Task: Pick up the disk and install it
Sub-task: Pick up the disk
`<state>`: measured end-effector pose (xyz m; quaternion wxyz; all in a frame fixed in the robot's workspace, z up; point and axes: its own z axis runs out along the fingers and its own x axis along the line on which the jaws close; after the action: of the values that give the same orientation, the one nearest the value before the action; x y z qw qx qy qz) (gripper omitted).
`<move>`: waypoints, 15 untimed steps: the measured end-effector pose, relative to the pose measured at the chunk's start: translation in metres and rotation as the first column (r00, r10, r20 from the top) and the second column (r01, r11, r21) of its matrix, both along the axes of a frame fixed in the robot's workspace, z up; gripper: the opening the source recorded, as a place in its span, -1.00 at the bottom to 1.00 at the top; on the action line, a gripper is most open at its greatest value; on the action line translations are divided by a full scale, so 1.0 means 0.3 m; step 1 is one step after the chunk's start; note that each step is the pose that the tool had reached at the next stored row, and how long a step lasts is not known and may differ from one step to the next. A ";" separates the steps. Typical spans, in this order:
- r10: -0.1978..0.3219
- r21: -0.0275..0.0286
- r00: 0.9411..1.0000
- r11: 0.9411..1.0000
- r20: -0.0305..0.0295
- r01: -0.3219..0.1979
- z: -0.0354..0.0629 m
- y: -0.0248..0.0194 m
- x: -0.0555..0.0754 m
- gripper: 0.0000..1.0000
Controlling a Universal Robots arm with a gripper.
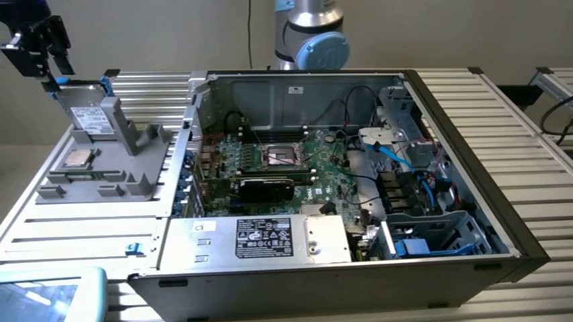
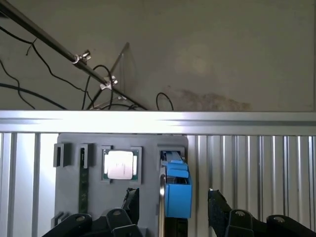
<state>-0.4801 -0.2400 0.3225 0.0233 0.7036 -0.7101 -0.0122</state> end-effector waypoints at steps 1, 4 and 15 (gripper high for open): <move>0.001 0.000 1.000 1.000 0.000 -0.001 -0.006 0.000 0.000 0.33; 0.002 0.000 1.000 1.000 0.000 -0.002 -0.024 0.000 0.000 0.33; 0.005 0.000 1.000 1.000 0.017 -0.005 -0.085 0.000 -0.001 0.33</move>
<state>-0.4803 -0.2400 0.2971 0.0175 0.7054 -0.7085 -0.0062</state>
